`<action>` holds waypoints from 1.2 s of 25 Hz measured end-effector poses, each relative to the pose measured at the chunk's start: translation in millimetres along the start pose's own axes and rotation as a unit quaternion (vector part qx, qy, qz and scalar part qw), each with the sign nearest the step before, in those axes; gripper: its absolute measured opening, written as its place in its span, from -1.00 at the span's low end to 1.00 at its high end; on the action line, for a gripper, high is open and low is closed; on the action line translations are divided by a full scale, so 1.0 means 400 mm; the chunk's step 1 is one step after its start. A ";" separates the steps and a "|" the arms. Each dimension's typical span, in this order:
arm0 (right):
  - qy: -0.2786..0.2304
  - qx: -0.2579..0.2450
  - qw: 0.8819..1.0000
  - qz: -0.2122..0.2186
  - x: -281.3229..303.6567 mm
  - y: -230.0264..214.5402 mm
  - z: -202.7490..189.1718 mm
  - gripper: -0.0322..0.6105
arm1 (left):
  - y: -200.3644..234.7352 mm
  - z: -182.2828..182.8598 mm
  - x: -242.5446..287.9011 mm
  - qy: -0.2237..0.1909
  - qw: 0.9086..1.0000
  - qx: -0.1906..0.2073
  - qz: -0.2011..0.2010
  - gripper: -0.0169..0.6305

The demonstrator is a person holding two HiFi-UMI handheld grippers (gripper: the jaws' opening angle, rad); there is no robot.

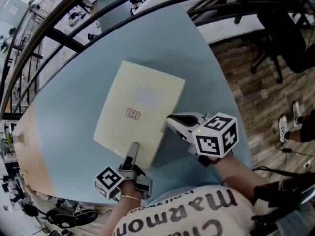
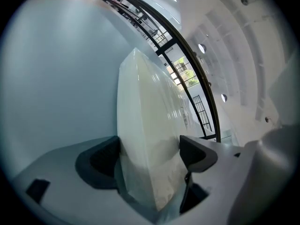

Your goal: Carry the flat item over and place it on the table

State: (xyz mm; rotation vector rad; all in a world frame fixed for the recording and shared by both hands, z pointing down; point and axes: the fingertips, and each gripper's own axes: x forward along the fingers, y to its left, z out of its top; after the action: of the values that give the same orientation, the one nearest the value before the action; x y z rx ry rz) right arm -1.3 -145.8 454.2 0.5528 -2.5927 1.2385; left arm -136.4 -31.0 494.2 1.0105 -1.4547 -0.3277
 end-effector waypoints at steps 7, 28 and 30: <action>0.004 0.000 1.000 0.005 0.005 0.005 -0.003 -0.77 | 0.000 0.005 -0.006 -0.008 1.000 0.028 0.007 0.30; 0.014 -0.020 0.999 -0.022 0.014 -0.003 -0.009 -0.77 | -0.044 0.039 -0.044 -0.048 0.920 0.383 0.070 0.36; 0.015 -0.029 0.999 -0.038 0.013 -0.006 -0.009 -0.77 | -0.057 0.037 -0.064 -0.053 0.890 0.447 0.073 0.36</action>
State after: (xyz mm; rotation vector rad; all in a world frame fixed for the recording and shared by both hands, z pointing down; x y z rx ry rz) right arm -5.0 -145.6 459.9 0.6123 -2.5490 1.1357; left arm -145.1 -30.7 458.1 1.6061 -1.8078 0.4644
